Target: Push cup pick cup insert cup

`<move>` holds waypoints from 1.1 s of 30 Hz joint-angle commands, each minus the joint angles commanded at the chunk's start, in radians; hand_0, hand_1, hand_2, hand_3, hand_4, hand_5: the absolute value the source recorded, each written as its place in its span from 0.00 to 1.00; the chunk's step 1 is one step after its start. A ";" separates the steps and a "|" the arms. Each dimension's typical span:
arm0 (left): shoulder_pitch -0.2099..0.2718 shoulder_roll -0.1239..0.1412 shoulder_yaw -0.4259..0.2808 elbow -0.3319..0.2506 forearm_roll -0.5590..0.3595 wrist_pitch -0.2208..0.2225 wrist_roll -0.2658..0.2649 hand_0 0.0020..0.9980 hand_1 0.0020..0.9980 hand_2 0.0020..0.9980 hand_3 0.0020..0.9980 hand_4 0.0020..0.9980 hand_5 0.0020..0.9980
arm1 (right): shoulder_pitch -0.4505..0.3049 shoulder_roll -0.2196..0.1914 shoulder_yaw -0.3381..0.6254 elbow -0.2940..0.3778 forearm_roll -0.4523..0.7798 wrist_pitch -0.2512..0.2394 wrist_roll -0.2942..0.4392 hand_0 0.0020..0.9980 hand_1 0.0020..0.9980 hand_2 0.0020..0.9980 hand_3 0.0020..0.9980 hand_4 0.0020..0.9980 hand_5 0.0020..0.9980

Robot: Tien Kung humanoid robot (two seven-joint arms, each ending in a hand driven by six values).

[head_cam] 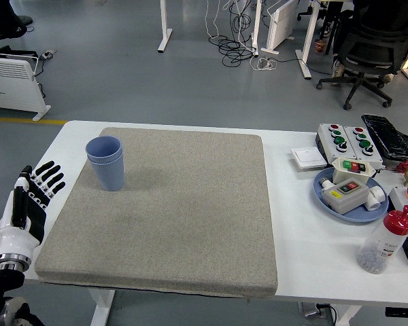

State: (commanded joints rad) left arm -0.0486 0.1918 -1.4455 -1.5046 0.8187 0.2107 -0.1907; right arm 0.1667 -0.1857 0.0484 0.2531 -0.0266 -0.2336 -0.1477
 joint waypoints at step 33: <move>-0.018 0.000 -0.003 0.014 0.007 0.006 0.001 0.79 0.82 0.80 0.75 0.49 1.00 | 0.010 0.000 -0.014 -0.001 0.029 0.000 0.008 0.71 0.65 0.64 0.57 0.07 0.46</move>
State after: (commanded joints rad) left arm -0.0663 0.1919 -1.4488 -1.4911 0.8254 0.2164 -0.1899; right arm 0.1768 -0.1860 0.0340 0.2516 0.0020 -0.2334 -0.1393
